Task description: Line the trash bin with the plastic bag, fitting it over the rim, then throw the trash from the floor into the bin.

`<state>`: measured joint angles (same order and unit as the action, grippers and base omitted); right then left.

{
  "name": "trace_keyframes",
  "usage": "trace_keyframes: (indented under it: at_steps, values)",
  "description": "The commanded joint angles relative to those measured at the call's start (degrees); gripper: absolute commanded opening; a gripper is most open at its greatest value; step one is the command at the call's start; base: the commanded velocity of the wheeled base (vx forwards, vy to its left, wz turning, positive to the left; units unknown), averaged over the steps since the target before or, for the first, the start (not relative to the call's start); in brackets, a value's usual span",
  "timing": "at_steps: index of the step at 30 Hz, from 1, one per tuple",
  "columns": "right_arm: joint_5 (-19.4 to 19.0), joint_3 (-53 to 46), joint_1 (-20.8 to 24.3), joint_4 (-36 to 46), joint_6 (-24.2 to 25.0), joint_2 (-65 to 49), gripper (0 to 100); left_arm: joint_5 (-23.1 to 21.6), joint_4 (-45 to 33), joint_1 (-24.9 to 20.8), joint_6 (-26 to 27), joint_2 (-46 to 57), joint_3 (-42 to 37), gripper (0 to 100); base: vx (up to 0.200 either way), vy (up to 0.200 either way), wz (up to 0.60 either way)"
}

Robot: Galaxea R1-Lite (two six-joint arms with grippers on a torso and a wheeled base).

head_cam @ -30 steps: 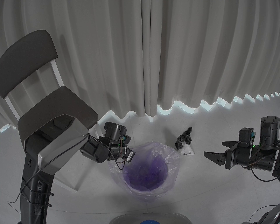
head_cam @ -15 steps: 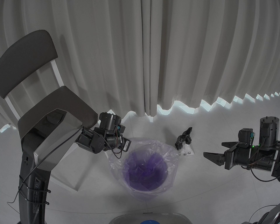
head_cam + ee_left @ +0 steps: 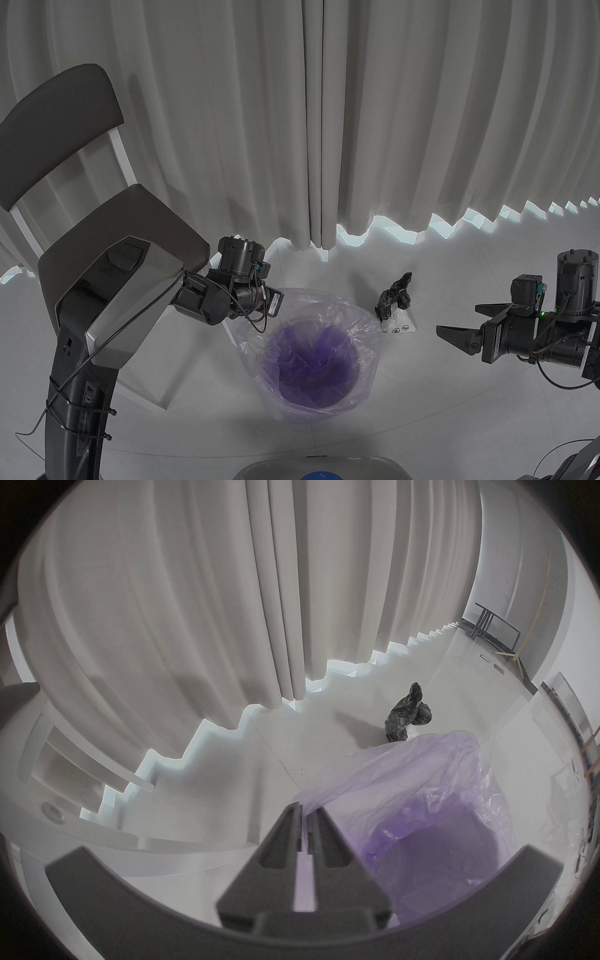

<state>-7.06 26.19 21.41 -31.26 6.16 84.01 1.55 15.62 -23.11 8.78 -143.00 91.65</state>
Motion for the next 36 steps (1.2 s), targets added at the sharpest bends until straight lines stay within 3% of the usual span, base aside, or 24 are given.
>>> trace_keyframes:
  at_steps: [1,12,22,26,36]
  values:
    - [-0.06,0.09,-0.14,-0.03,0.00,0.11,100,0.03,0.12,0.26,-0.95,1.14,-0.42,100,0.000,0.000,0.00]
    - [0.03,0.62,-0.40,-0.03,0.61,1.78,100,-0.41,1.35,0.09,-1.39,10.98,-12.02,100,0.000,0.000,0.00]
    - [0.91,5.37,-0.31,-7.06,0.70,15.57,100,0.47,16.99,0.26,-2.80,15.38,-32.67,100,0.000,0.000,0.00]
    - [2.49,10.73,-0.05,-5.92,0.35,21.02,100,2.41,19.01,0.35,-3.59,15.38,-35.75,100,0.000,0.000,0.00]
    - [2.05,26.72,-1.19,1.02,0.26,34.38,100,4.16,19.63,-0.70,-10.89,15.47,-36.28,100,0.000,0.000,0.00]
